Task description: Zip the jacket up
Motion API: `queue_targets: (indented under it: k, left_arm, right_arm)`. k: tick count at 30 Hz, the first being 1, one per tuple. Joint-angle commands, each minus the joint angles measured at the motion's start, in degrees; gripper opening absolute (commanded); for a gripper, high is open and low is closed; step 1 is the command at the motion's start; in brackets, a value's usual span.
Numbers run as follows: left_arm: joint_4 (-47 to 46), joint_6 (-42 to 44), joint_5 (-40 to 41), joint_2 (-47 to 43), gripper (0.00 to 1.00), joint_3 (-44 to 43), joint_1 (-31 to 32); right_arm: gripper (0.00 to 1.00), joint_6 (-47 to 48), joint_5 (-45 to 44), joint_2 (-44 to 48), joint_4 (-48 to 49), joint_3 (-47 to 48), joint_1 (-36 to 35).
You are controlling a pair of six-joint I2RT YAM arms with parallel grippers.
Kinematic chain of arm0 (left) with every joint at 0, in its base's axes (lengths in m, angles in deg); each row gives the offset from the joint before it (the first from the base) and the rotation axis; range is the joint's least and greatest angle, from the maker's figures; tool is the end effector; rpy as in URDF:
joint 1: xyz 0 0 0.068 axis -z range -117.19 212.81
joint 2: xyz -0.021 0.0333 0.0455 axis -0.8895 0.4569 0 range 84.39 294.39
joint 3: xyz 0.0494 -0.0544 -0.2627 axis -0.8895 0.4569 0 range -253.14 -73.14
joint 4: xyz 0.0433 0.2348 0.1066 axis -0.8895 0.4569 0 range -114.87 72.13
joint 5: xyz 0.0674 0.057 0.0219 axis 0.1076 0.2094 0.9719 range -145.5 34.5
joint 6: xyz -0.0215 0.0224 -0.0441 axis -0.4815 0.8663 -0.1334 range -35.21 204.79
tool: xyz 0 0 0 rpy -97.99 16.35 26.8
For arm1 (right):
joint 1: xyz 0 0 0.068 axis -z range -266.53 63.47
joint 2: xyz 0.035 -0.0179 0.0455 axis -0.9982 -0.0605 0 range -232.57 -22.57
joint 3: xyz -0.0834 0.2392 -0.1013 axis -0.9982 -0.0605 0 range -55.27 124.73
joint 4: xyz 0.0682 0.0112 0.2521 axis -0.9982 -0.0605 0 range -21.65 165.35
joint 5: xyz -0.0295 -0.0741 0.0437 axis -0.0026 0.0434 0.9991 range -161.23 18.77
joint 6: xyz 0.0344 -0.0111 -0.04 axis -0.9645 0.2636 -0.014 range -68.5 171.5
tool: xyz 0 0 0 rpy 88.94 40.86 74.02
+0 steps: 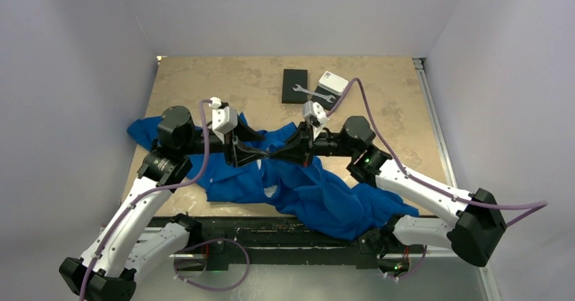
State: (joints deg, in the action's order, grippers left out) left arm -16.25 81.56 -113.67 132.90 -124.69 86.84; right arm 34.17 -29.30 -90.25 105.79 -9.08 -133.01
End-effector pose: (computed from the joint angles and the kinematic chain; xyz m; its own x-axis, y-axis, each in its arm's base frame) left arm 0.1512 -0.1006 0.3751 -0.1442 0.0319 -0.9890 0.9805 0.1393 -0.1385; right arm 0.1680 0.2113 0.3395 -0.1937 0.1178 -0.9740 -0.9808 -0.0014 0.1949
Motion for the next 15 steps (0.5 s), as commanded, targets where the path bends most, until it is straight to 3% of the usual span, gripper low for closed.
queue_targets:
  k: [1,4,9,12,15]
  left_arm:
    - [5.2,5.4,6.7,0.2,0.67,-2.7,-0.9]
    - [6.8,7.0,18.2,-0.4,0.78,-3.0,-0.9]
    - [8.2,9.6,48.6,1.0,0.81,1.1,-2.8]
    - [6.4,6.8,46.7,5.0,0.82,4.4,-10.6]
    - [4.8,4.4,48.5,12.3,0.82,4.9,-11.7]
  right_arm:
    - [0.00,4.2,1.0,1.6,-7.4,3.2,1.4]
    - [0.00,8.4,-2.3,2.3,-14.5,3.8,1.4]
    - [0.00,12.6,-6.7,3.3,-20.3,3.4,1.5]
    - [0.00,13.8,-7.8,3.1,-21.1,3.0,1.5]
    - [0.00,14.9,-8.5,3.3,-22.3,2.7,1.5]
